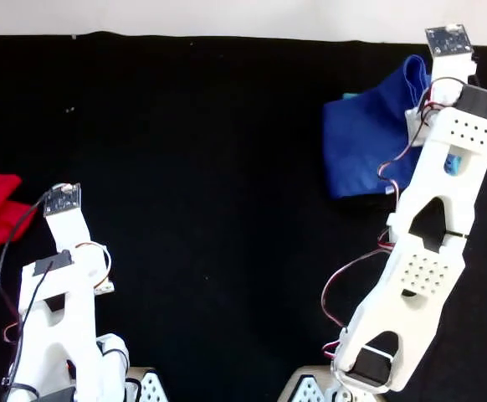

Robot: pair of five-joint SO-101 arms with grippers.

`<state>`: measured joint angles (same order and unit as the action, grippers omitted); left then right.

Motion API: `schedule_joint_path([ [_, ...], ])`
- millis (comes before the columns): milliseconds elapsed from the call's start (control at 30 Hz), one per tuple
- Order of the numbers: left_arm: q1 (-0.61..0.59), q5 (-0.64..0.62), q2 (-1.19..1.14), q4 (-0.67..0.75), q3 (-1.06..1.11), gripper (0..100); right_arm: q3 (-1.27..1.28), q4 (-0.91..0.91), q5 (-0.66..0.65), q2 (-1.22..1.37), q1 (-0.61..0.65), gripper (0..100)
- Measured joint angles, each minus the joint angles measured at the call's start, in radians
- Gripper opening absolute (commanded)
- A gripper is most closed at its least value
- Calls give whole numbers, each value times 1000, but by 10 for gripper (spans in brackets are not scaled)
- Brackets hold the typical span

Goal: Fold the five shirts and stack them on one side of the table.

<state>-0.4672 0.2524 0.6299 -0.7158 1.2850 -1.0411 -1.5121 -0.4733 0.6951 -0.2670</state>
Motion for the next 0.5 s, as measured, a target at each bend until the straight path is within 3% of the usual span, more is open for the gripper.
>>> schedule_joint_path([
  [500,0,0,0,0,0,10,-161,94,-2,0,-38,9],
])
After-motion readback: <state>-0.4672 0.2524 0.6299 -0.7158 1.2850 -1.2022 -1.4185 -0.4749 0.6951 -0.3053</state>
